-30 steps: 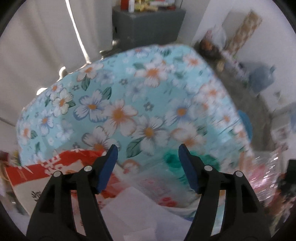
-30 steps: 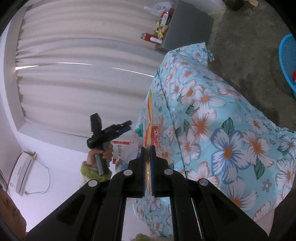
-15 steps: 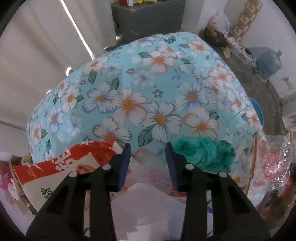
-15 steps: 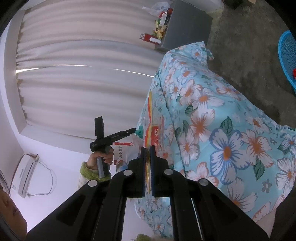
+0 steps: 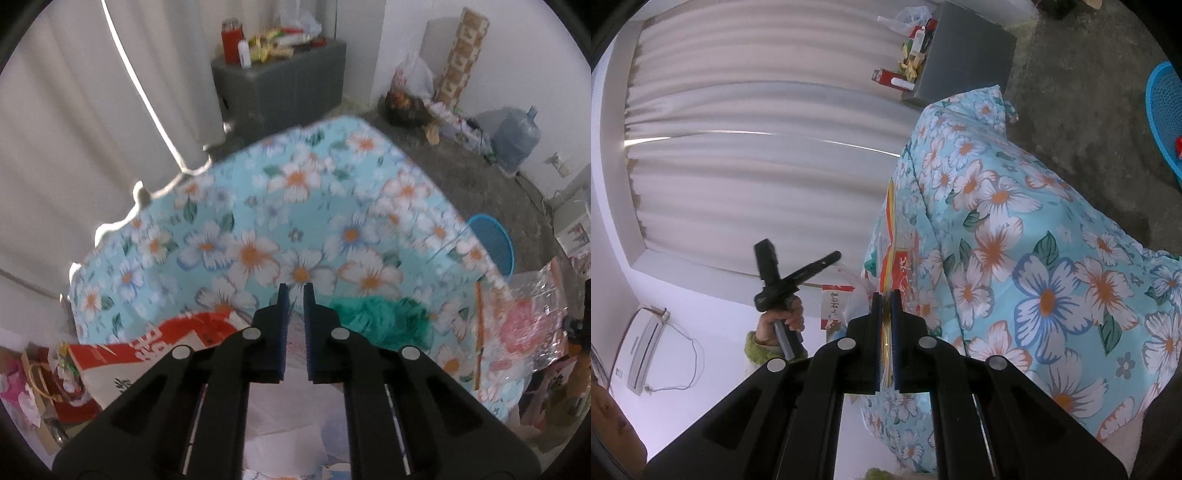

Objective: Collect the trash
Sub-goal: 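Hold the plastic bag in the right tool while the left tool reaches toward the green cloth, then carry the clear plastic bag in the right tool to the blue wastebasket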

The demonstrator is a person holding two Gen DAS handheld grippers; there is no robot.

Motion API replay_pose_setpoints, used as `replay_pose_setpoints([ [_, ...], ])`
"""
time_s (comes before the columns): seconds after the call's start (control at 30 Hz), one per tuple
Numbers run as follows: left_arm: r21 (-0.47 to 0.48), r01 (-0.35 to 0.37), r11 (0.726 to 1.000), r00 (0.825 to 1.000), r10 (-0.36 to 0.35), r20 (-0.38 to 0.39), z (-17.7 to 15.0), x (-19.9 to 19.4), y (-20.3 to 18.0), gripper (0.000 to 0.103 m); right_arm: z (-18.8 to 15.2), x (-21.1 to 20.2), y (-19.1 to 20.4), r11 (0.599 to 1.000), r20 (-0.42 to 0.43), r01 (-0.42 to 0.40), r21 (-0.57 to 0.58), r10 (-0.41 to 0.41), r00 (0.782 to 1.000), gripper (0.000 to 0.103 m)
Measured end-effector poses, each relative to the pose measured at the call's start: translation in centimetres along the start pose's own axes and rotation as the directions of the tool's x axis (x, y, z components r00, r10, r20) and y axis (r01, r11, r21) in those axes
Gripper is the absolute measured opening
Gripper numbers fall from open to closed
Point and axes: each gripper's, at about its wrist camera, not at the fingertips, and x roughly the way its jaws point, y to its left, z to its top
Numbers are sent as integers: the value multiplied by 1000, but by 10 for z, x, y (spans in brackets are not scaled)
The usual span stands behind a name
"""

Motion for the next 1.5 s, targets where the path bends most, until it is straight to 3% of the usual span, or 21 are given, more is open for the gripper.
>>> replay_pose_setpoints([
  [0.27, 19, -3, 1000, 978, -1, 207, 12, -58, -19, 6, -1, -2, 6, 1000, 10, -3, -14, 3, 1000, 5],
  [0.53, 127, 36, 991, 953, -73, 295, 24, -91, -74, 6, -7, -9, 12, 999, 32, 5, -33, -4, 999, 5],
  [0.8, 255, 86, 963, 938, -164, 304, 48, -97, -150, 6, -10, -36, 11, 999, 104, 9, -32, -6, 995, 5],
  [1.07, 419, 151, 895, 935, -267, 235, 70, -79, -265, 6, -12, -89, -4, 1000, 221, 16, -19, -11, 975, 5],
  [1.27, 503, 191, 843, 940, -304, 153, 80, -42, -350, 6, -8, -155, -25, 997, 360, 73, 22, -77, 930, 5],
  [1.37, 553, 196, 810, 942, -313, 124, 81, -22, -397, 6, -8, -190, -34, 982, 431, 184, 45, -185, 883, 5],
  [1.43, 582, 205, 787, 943, -318, 98, 83, -3, -427, 6, -7, -207, -40, 951, 462, 300, 74, -300, 835, 5],
  [1.5, 597, 224, 770, 944, -323, 63, 83, 17, -454, 6, -4, -215, -48, 927, 473, 361, 105, -366, 802, 5],
])
